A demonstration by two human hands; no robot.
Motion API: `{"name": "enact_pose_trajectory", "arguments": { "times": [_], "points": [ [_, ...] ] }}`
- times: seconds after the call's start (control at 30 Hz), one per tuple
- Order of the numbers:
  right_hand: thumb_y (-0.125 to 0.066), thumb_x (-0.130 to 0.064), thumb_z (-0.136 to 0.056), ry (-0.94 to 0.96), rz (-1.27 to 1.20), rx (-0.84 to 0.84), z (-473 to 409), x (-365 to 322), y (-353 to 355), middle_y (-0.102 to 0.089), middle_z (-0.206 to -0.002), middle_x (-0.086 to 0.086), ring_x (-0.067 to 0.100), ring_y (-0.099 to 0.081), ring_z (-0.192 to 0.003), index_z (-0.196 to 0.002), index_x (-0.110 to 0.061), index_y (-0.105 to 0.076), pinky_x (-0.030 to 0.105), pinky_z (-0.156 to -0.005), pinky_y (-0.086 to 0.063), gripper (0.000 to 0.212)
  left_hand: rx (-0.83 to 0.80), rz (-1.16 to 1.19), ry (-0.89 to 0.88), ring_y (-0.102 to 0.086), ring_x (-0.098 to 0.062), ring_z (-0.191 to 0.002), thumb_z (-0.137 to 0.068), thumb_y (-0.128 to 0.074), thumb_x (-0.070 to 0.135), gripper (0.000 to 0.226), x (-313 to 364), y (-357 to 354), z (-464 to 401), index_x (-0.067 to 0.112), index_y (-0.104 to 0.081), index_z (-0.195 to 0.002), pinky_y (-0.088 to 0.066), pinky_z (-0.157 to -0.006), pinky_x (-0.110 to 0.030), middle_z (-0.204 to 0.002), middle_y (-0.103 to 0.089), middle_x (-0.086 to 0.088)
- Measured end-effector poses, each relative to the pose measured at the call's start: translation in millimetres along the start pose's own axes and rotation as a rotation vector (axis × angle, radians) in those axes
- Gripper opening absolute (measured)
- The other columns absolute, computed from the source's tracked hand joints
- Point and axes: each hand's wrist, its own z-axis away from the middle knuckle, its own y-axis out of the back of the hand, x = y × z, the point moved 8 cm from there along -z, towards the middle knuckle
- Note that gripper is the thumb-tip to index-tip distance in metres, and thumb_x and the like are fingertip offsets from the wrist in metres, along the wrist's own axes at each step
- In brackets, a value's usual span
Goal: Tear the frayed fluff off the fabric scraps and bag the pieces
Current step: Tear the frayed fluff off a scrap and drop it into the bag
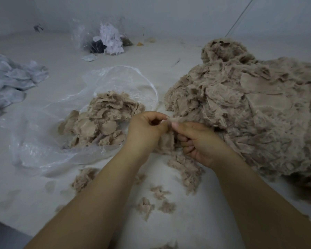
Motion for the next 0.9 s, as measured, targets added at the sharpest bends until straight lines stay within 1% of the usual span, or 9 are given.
{"name": "enact_pose_trajectory", "arguments": {
  "times": [0.1, 0.17, 0.27, 0.37, 0.47, 0.6, 0.7, 0.8, 0.9],
  "points": [
    [-0.074, -0.025, -0.079, 0.022, 0.090, 0.038, 0, 1, 2, -0.057, -0.052, -0.009, 0.000, -0.038, -0.040, -0.084, -0.011, -0.073, 0.014, -0.037, -0.029, 0.015, 0.009, 0.092, 0.053, -0.060, -0.027, -0.068, -0.085, -0.071, 0.000, 0.005, -7, 0, -1, 0.003, -0.073, -0.082, -0.051, -0.063, -0.033, -0.081, -0.068, -0.027],
    [-0.070, -0.014, -0.085, 0.008, 0.060, 0.067, 0, 2, 4, -0.057, -0.052, -0.006, 0.000, -0.038, -0.039, -0.079, -0.011, -0.073, 0.014, -0.037, -0.030, 0.007, 0.071, 0.179, 0.088, -0.058, -0.022, -0.064, -0.084, -0.072, -0.001, 0.011, -13, 4, -1, 0.006, -0.071, -0.076, -0.051, -0.063, -0.031, -0.070, -0.066, -0.015],
    [-0.068, -0.007, -0.087, -0.039, 0.000, 0.087, -2, 5, 7, -0.051, -0.049, -0.007, 0.001, -0.033, -0.038, -0.064, -0.016, -0.073, 0.014, -0.036, -0.027, 0.024, 0.172, 0.268, 0.087, -0.047, -0.012, -0.051, -0.085, -0.069, -0.004, 0.016, -15, 18, -4, 0.006, -0.069, -0.073, -0.042, -0.052, -0.024, -0.057, -0.058, -0.002],
    [-0.066, -0.005, -0.087, -0.080, -0.077, 0.142, -3, 8, 11, -0.042, -0.046, -0.007, 0.002, -0.028, -0.036, -0.053, -0.017, -0.068, 0.015, -0.034, -0.022, 0.036, 0.123, 0.287, 0.085, -0.043, -0.015, -0.051, -0.085, -0.066, -0.005, 0.023, -12, 26, -6, 0.007, -0.066, -0.064, -0.038, -0.047, -0.023, -0.059, -0.054, -0.008],
    [-0.063, -0.003, -0.089, -0.100, -0.155, 0.198, -3, 9, 14, -0.036, -0.047, -0.006, 0.003, -0.026, -0.036, -0.060, -0.014, -0.057, 0.015, -0.035, -0.019, 0.032, 0.030, 0.349, 0.128, -0.046, -0.015, -0.050, -0.084, -0.062, -0.008, 0.029, -13, 29, -3, 0.008, -0.065, -0.060, -0.036, -0.044, -0.022, -0.057, -0.057, -0.006],
    [-0.058, -0.003, -0.092, -0.103, -0.186, 0.216, -3, 10, 15, -0.035, -0.047, -0.006, 0.003, -0.025, -0.036, -0.061, -0.017, -0.045, 0.016, -0.037, -0.017, 0.036, 0.051, 0.390, 0.138, -0.045, -0.016, -0.048, -0.084, -0.058, -0.012, 0.022, -12, 42, -1, 0.001, -0.065, -0.067, -0.034, -0.044, -0.022, -0.060, -0.057, -0.010],
    [-0.056, -0.003, -0.093, -0.093, -0.180, 0.211, -3, 8, 13, -0.036, -0.047, -0.006, 0.003, -0.025, -0.037, -0.062, -0.017, -0.044, 0.016, -0.037, -0.017, 0.036, -0.264, 0.190, 0.238, -0.045, -0.016, -0.042, -0.080, -0.059, -0.014, 0.030, -13, 23, 10, 0.004, -0.069, -0.059, -0.032, -0.040, -0.020, -0.054, -0.058, -0.012],
    [-0.056, -0.002, -0.094, -0.082, -0.168, 0.215, -1, 7, 13, -0.037, -0.047, -0.006, 0.003, -0.025, -0.036, -0.059, -0.018, -0.043, 0.016, -0.036, -0.017, 0.040, -0.651, -0.090, 0.344, -0.041, -0.014, -0.035, -0.078, -0.064, -0.008, 0.010, -21, 1, 35, -0.010, -0.066, -0.069, -0.029, -0.036, -0.015, -0.051, -0.058, -0.013],
    [-0.057, -0.003, -0.094, -0.078, -0.191, 0.231, -1, 7, 14, -0.039, -0.047, -0.005, 0.003, -0.026, -0.035, -0.056, -0.018, -0.046, 0.015, -0.035, -0.019, 0.041, -0.867, -0.307, 0.407, -0.042, -0.013, -0.034, -0.071, -0.060, 0.005, 0.021, -29, -3, 50, -0.014, -0.065, -0.078, -0.032, -0.038, -0.015, -0.052, -0.061, -0.011]
  ]
}}
